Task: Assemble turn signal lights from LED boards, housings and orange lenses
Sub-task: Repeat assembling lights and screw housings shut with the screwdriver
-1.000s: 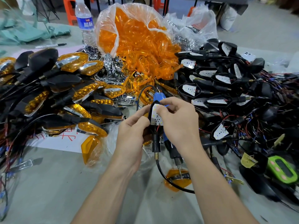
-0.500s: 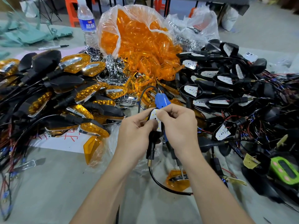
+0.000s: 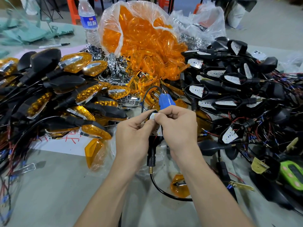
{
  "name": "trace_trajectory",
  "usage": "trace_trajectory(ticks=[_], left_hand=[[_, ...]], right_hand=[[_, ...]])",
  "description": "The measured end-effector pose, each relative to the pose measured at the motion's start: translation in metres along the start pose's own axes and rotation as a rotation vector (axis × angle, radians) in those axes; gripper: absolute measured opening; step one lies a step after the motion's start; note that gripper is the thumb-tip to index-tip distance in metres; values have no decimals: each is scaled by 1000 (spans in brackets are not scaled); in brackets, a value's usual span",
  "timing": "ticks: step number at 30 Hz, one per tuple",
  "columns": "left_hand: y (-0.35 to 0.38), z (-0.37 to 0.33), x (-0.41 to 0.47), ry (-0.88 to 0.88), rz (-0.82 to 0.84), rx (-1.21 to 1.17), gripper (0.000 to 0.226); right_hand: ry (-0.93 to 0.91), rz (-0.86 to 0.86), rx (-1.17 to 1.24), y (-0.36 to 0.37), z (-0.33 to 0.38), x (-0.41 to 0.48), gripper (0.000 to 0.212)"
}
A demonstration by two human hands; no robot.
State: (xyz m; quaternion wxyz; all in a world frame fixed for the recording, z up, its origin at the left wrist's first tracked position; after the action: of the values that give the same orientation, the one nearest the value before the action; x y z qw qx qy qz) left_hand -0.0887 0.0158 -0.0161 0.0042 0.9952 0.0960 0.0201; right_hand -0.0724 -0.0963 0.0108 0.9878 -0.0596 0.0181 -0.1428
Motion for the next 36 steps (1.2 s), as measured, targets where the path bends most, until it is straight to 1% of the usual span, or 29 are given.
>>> trace_trajectory(ticks=[2,4,6,7,10,12,13,16,19,20,22,24,25,27,30,33,34,36], left_hand=[[-2,2,3,-23,-14,-3,23],[-5,4,8,-44,-26,11,27],[-9,5,15,-65,-49,27,28],[-10,5,19,-72,-63,35,29],[-13,4,27,-109,-104,-25,41],[-15,4,31,-142,-104,-78,48],[-17,4,33,-158,-107,-95,49],[-22,6,39,-205,-141,-135,46],[-30,7,49,-247,-207,-146,43],[-33,8,52,-257,-231,-137,39],[-38,9,57,-273,-268,-111,29],[-42,11,62,-282,-299,-80,26],[-43,12,64,-286,-311,-62,28],[-44,13,67,-284,-328,-27,34],[-43,11,71,-303,-317,-3,45],[-43,12,75,-320,-319,-8,48],[-43,12,76,-325,-319,-8,50],[-43,13,77,-331,-314,0,53]], right_hand=[[37,64,6,4,1,5,16],[80,145,-23,6,3,13,4],[83,214,-75,8,6,24,8],[71,223,-82,9,8,31,9],[-23,157,-141,15,15,58,15],[-123,135,-257,25,20,81,21],[-162,156,-325,32,24,92,23],[-262,280,-531,62,29,119,28],[-297,378,-658,97,27,143,32],[-313,417,-712,108,25,151,37],[-319,541,-861,128,21,162,55],[-370,648,-966,139,18,170,61],[-382,665,-987,142,16,174,61],[-432,646,-996,149,11,182,58],[-444,672,-1088,158,8,191,43],[-501,602,-1189,165,9,195,32],[-527,571,-1196,166,9,196,29],[-519,539,-1181,165,9,197,20]])
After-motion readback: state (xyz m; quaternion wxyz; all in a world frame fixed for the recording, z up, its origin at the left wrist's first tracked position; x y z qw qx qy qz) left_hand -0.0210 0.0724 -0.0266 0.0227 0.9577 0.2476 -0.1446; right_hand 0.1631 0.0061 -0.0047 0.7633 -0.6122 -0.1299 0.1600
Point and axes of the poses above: each hand's wrist, its own x-axis towards the middle knuckle, its own y-axis out of the palm, z = x × y, the point moved 1 cm from there along x, towards the middle knuckle, and after that the axes turned 5 degrees about x, right-handed, at the moved point
